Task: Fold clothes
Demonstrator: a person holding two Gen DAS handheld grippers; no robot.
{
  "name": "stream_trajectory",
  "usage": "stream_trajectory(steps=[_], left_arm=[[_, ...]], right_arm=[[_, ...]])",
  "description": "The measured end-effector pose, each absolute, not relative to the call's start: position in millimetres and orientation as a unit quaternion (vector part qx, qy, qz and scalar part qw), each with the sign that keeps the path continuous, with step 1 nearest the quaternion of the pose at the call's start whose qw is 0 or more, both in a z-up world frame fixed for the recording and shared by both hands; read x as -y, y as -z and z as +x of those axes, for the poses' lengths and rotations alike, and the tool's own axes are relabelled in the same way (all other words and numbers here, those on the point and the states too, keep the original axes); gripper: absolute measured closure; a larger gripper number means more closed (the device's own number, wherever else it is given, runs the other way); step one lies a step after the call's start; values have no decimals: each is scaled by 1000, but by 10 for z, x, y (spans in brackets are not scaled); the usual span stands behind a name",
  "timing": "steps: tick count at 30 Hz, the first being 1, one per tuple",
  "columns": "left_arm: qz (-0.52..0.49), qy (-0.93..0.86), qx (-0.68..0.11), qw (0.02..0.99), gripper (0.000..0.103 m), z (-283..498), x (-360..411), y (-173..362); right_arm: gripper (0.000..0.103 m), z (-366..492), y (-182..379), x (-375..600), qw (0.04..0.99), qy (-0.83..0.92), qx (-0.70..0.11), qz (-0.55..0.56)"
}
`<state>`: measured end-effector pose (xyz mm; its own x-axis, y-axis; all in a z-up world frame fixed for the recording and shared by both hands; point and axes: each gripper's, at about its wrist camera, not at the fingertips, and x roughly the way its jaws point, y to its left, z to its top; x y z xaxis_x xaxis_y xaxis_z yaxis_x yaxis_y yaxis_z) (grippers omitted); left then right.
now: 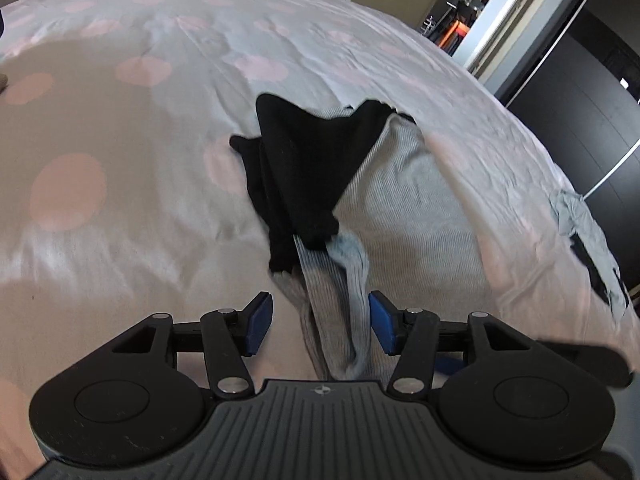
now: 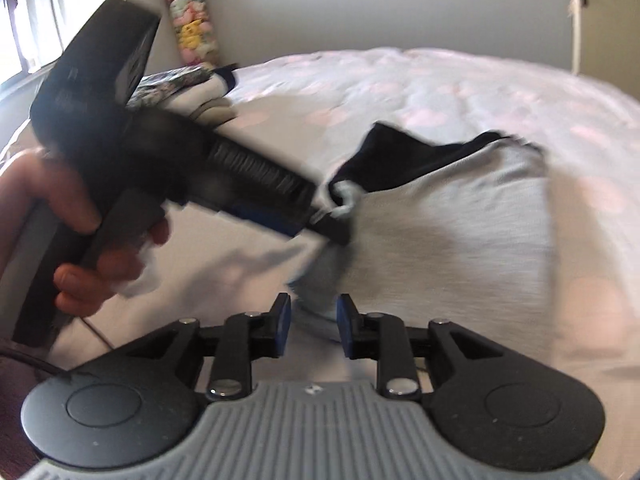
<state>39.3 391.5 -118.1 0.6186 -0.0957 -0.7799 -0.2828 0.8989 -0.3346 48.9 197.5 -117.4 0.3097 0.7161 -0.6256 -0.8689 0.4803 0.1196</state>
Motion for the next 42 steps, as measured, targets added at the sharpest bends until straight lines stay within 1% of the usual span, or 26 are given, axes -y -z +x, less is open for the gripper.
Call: stream_trajectory(steps=[1, 3, 4, 5, 6, 8, 9, 11, 14, 15, 16, 17, 18, 20, 23, 30, 33, 34, 35, 39, 41, 42], left_arm=[[-213, -52, -439, 872, 54, 372, -3879, 1190], [-203, -53, -443, 871, 63, 356, -3829, 1194], [-199, -51, -445, 872, 71, 354, -3809, 1200], [-199, -50, -448, 870, 73, 355, -3794, 1212], [-201, -49, -450, 869, 74, 352, -3783, 1225], [-202, -48, -449, 869, 86, 333, -3762, 1231], [-198, -47, -448, 871, 88, 322, -3744, 1224], [-192, -47, -443, 875, 97, 300, -3723, 1196], [-201, -43, -433, 878, 99, 269, -3738, 1146], [-204, -40, -428, 880, 99, 250, -3745, 1120], [-209, -35, -423, 881, 99, 234, -3754, 1092], [-215, -31, -418, 882, 99, 217, -3764, 1065], [-221, -26, -413, 883, 99, 201, -3773, 1038], [-231, -17, -404, 885, 100, 170, -3791, 986], [-227, -19, -420, 879, 100, 198, -3788, 1068], [-215, -22, -456, 863, 100, 262, -3781, 1257], [-208, -19, -465, 861, 96, 275, -3780, 1284], [-203, -15, -464, 862, 93, 270, -3781, 1260], [-199, -11, -463, 864, 87, 265, -3783, 1235], [-205, -9, -428, 880, 79, 225, -3929, 1069], [-222, -18, -408, 885, 75, 227, -4051, 1020], [-235, -30, -400, 885, 74, 245, -4117, 1014]], right_arm=[[67, 492, 1165, -1909, 812, -480, -307, -126], [67, 512, 1159, -1776, 834, -448, -291, -139], [67, 527, 1173, -1723, 841, -434, -288, -149], [67, 544, 1199, -1677, 845, -422, -287, -161], [67, 561, 1224, -1632, 849, -409, -287, -173], [67, 619, 1266, -1554, 857, -387, -286, -182], [67, 652, 1284, -1532, 860, -379, -289, -183], [67, 717, 1315, -1499, 862, -367, -296, -185], [69, 754, 1361, -1469, 864, -353, -298, -199], [76, 750, 1376, -1465, 864, -350, -296, -207], [87, 761, 1393, -1467, 864, -349, -298, -209], [91, 773, 1392, -1459, 866, -346, -298, -204], [97, 781, 1380, -1442, 870, -342, -295, -197], [98, 775, 1315, -1375, 882, -331, -286, -174], [98, 796, 1283, -1337, 890, -317, -288, -158], [98, 786, 1515, -1357, 873, -319, -327, -172], [97, 818, 1467, -1316, 875, -321, -328, -153], [97, 829, 1446, -1295, 878, -320, -327, -142], [97, 840, 1427, -1274, 880, -318, -326, -131], [96, 850, 1338, -1230, 896, -306, -304, -105], [88, 918, 1276, -1249, 899, -304, -301, -97], [80, 959, 1243, -1262, 899, -304, -301, -93]])
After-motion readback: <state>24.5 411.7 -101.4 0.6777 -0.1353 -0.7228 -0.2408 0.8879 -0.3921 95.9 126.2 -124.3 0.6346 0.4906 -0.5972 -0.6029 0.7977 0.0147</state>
